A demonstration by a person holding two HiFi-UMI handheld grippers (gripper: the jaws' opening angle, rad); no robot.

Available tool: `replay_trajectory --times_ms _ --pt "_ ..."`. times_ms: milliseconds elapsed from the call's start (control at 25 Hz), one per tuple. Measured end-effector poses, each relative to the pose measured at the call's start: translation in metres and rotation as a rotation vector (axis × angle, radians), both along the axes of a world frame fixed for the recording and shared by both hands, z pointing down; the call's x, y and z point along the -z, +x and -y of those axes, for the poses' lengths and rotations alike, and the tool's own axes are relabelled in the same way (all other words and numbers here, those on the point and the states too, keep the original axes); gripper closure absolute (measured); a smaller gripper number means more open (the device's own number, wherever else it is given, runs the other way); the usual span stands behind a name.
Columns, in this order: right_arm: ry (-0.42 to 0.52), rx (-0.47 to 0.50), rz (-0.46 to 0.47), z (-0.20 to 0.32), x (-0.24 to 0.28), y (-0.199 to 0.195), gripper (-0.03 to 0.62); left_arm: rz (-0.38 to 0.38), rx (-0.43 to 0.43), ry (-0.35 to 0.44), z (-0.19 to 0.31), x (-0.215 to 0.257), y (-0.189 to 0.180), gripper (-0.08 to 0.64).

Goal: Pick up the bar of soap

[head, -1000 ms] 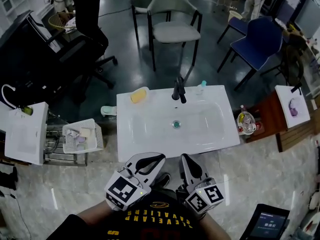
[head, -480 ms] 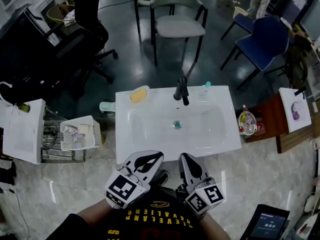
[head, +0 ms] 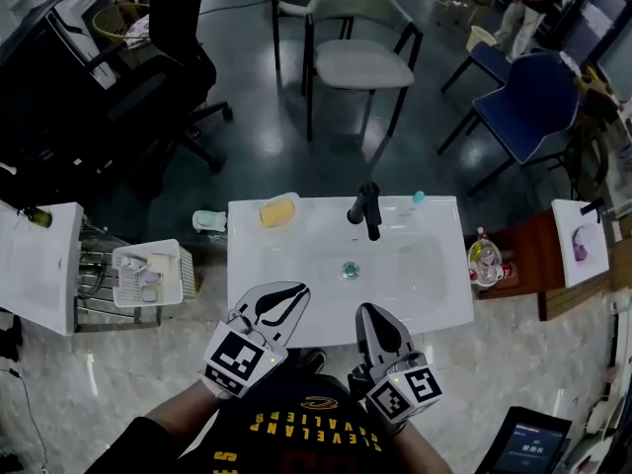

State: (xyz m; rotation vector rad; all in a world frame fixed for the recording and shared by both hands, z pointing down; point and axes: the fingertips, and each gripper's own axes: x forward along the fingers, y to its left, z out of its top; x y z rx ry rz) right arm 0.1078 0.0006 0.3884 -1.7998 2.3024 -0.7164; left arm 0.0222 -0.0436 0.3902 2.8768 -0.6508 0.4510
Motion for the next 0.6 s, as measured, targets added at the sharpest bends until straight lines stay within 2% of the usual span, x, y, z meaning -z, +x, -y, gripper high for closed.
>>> replay_trajectory --times_ms 160,320,480,600 --pt "-0.005 0.010 -0.012 0.025 -0.001 -0.001 0.575 0.070 0.023 0.081 0.035 -0.007 -0.006 0.544" --pt "-0.002 0.012 -0.005 0.044 -0.003 -0.004 0.575 0.097 0.008 0.053 0.064 -0.025 -0.009 0.497" --pt "0.031 0.045 0.011 0.056 0.000 -0.014 0.575 0.157 -0.005 0.035 0.083 -0.044 -0.013 0.444" --pt "0.020 0.066 0.009 0.061 -0.003 -0.015 0.575 0.196 0.000 0.021 0.094 -0.055 -0.016 0.424"
